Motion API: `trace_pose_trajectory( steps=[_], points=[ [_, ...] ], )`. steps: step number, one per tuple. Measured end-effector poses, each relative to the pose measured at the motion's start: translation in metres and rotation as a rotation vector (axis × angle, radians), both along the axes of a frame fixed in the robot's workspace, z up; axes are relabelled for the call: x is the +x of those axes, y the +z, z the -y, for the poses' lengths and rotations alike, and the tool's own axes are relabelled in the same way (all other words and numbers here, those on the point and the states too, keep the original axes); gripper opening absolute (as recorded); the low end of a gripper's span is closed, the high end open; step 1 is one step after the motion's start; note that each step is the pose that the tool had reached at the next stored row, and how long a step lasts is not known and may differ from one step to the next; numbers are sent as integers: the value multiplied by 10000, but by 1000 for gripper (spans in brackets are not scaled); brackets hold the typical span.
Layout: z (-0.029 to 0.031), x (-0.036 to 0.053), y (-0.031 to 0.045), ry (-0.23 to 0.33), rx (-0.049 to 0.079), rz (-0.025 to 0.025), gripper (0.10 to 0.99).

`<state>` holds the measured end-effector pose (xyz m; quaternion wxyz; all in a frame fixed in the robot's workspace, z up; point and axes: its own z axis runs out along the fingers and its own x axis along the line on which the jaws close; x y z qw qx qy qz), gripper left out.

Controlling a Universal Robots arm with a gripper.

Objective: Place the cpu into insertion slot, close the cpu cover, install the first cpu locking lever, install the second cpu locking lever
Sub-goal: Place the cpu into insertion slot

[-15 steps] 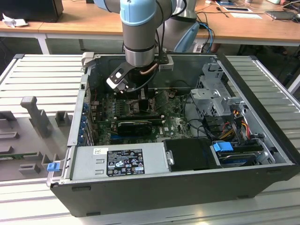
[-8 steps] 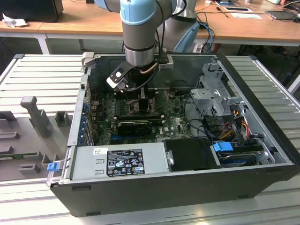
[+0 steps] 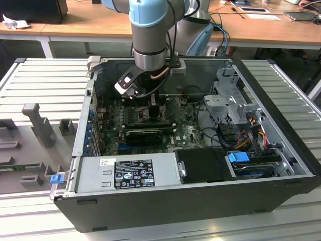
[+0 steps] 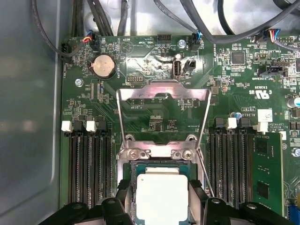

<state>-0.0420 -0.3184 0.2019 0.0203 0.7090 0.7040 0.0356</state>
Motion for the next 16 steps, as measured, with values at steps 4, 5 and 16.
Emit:
trace_pose_trajectory(
  steps=[4,5,16],
  points=[
    [-4,5,13,39,4,0,604],
    [-4,5,27,39,3,0,604],
    [13,5,131,38,-29,1,157]
  ],
)
